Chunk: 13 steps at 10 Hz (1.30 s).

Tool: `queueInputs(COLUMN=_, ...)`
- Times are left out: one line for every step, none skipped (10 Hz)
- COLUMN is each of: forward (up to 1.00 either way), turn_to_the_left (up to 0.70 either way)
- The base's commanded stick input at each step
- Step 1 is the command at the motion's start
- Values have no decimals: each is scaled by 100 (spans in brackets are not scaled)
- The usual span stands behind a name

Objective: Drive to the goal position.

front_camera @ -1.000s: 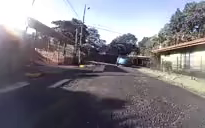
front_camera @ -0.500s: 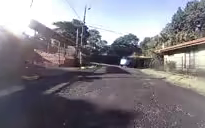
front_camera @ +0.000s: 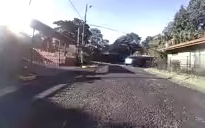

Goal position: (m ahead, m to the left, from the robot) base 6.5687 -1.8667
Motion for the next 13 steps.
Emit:
queueInputs(forward=70, turn_to_the_left=0)
queueInputs(forward=70, turn_to_the_left=0)
queueInputs(forward=70, turn_to_the_left=0)
queueInputs(forward=70, turn_to_the_left=0)
queueInputs(forward=70, turn_to_the_left=0)
queueInputs(forward=70, turn_to_the_left=0)
queueInputs(forward=70, turn_to_the_left=0)
queueInputs(forward=70, turn_to_the_left=0)
queueInputs(forward=70, turn_to_the_left=0)
queueInputs(forward=70, turn_to_the_left=0)
queueInputs(forward=70, turn_to_the_left=0)
queueInputs(forward=70, turn_to_the_left=0)
queueInputs(forward=70, turn_to_the_left=0)
